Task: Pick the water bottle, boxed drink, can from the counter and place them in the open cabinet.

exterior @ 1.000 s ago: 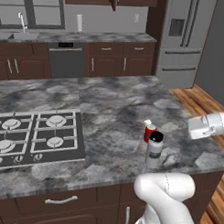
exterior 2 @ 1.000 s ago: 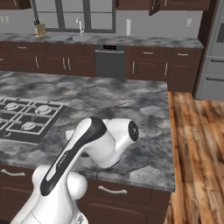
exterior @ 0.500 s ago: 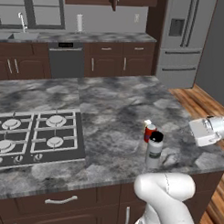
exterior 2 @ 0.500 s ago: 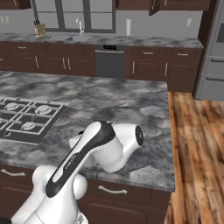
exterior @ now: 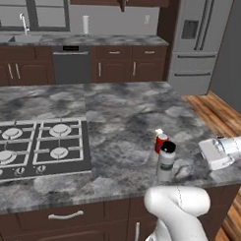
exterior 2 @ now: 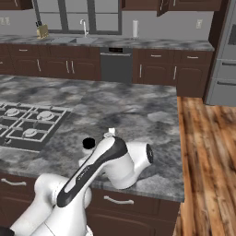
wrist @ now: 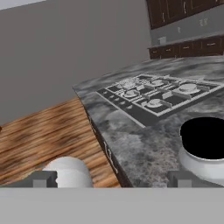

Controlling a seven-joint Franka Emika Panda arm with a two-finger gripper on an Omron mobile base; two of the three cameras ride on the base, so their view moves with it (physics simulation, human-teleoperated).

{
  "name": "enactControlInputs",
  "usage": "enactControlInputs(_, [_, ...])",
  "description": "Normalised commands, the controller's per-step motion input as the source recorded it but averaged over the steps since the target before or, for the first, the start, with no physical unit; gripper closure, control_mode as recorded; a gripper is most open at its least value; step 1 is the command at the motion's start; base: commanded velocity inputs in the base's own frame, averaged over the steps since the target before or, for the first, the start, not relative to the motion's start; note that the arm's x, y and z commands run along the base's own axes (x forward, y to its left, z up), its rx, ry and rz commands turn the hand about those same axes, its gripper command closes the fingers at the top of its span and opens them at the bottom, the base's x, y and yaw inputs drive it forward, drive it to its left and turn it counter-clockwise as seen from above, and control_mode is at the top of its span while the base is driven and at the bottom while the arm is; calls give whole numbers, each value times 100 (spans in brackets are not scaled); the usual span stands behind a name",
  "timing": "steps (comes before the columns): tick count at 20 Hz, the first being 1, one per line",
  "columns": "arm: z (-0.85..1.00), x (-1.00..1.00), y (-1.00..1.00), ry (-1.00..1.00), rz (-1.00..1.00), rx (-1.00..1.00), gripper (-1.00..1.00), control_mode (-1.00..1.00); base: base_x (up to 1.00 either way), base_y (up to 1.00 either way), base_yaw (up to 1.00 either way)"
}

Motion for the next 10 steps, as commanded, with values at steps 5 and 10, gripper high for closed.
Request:
enactControlInputs(5, [-53,0,0,0,4,0,-100,-100,0,0,0])
enactControlInputs(10, [-22,0,-3,0,3,0,-100,-100,0,0,0])
